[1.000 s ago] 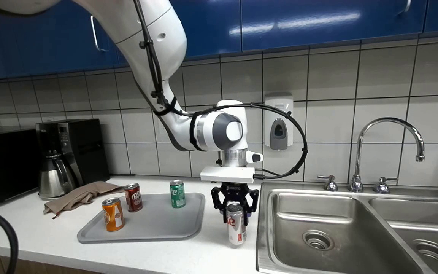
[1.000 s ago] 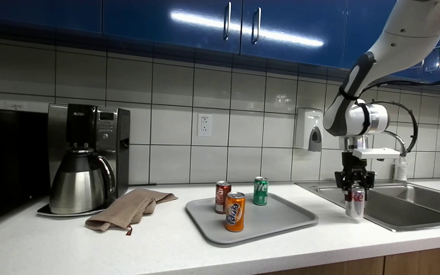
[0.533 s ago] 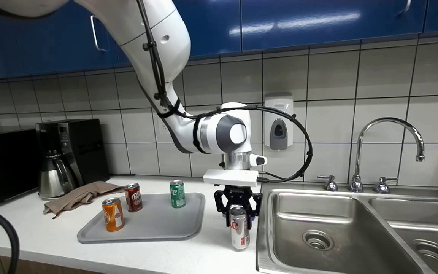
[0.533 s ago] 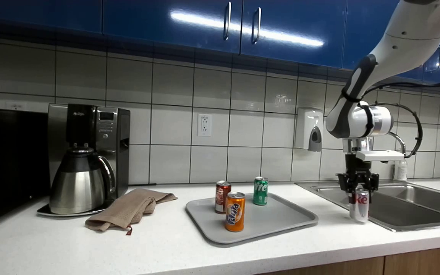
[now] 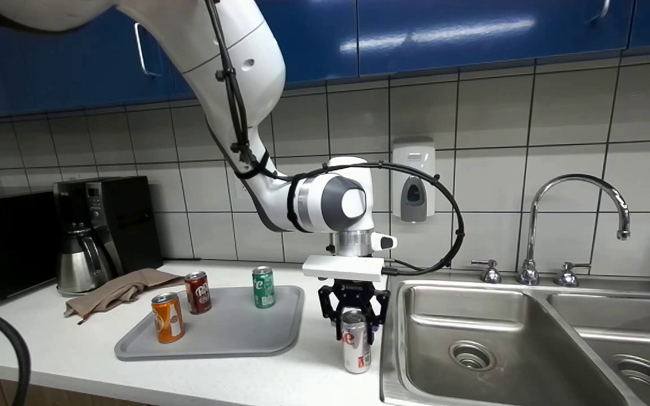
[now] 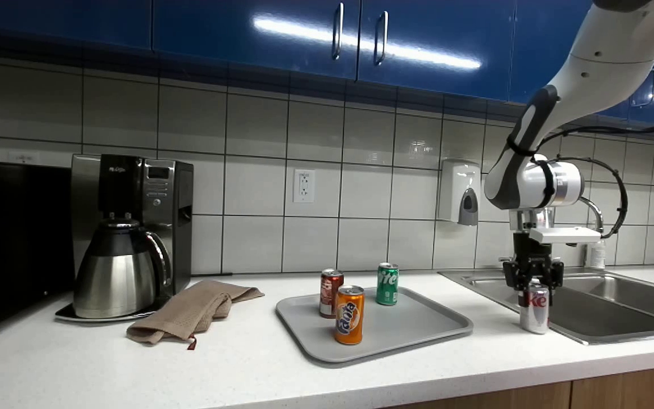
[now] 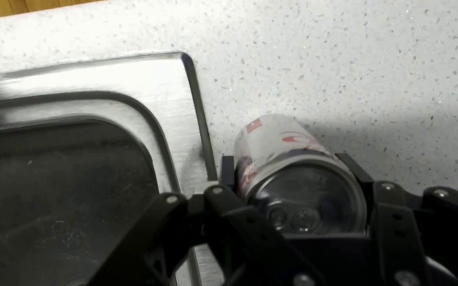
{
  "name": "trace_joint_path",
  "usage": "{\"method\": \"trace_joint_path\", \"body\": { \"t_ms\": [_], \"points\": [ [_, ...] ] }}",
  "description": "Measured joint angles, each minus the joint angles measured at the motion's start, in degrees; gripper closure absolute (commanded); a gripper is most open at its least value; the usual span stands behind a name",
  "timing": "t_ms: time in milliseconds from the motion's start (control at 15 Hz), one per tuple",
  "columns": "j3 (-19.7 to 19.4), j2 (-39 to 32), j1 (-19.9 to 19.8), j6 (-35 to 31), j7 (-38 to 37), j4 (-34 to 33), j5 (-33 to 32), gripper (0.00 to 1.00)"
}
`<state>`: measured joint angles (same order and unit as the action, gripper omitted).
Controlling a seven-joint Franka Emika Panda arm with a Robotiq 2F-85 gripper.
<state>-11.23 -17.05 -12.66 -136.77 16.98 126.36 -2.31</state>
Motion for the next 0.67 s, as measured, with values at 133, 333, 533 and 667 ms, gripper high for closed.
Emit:
{"method": "trace_joint_path", "body": {
  "t_ms": [133, 333, 533, 667],
  "points": [
    [0.00, 0.03, 0.00, 0.14, 0.00, 0.00, -0.18, 0.01],
    [0.04, 0.97, 0.00, 0.84, 0.74, 0.00, -0.36, 0.00],
    [0.07, 3.46, 0.00, 3.07, 2.35, 0.00, -0.36, 0.00],
    [0.07, 5.89, 0.00, 4.90, 3.04, -0.01, -0.39, 0.00]
  ]
}}
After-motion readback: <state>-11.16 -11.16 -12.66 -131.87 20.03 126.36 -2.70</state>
